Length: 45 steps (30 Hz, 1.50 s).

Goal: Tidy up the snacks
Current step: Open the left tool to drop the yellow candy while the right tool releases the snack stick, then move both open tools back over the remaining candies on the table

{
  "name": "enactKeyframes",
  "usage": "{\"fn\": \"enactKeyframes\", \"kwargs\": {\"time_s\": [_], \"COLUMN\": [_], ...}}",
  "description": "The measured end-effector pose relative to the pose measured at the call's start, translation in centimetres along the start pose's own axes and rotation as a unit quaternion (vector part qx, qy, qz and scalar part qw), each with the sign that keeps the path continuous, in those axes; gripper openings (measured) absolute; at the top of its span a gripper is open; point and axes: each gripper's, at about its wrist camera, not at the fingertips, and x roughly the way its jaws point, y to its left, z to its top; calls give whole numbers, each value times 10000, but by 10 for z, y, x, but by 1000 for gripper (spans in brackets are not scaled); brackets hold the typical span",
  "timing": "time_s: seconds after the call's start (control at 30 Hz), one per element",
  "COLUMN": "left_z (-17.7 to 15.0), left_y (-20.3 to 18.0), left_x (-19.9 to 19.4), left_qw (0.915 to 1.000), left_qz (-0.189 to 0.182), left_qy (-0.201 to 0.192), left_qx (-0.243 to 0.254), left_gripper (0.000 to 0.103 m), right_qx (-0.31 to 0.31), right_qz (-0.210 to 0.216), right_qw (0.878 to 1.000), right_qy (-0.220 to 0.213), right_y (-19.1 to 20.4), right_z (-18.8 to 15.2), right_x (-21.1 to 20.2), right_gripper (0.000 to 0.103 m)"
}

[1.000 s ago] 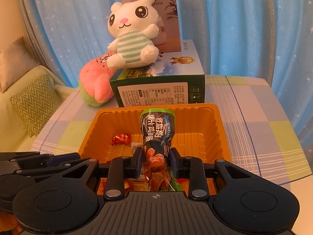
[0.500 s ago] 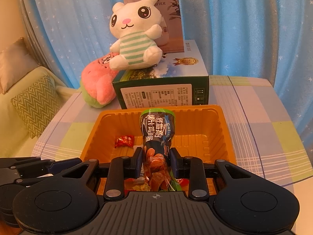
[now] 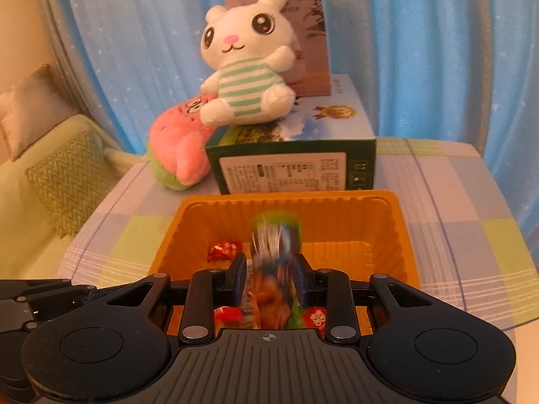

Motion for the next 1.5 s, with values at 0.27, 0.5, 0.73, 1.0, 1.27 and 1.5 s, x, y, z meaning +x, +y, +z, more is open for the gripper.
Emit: {"fn": "enactKeyframes", "kwargs": {"time_s": [0.27, 0.5, 0.73, 1.0, 1.27, 1.5], "left_z": [-8, -20, -37, -68, -113, -153], "left_y": [4, 4, -2, -12, -17, -15], "left_x": [-7, -25, -59, -113, -168, -211], "left_qw": [10000, 9998, 9994, 9991, 9987, 9977], "left_qz": [-17, -34, -54, -28, 79, 101], "left_qy": [-1, -53, -157, -245, -329, -401], "left_qx": [-65, -171, -294, -332, -378, -533], "left_gripper": [21, 25, 31, 41, 52, 58], "right_qx": [110, 302, 565, 701, 959, 987], "right_qz": [4, -92, -54, -107, -194, -349], "right_qw": [9999, 9995, 9984, 9975, 9952, 9945], "right_qy": [-102, -24, 81, 12, -37, -52], "right_y": [-9, -20, -23, -14, -7, 4], "right_z": [-11, -29, -62, -107, -162, -202], "right_x": [-10, -30, -70, -130, -194, -238], "right_gripper": [55, 55, 55, 55, 58, 63]}}
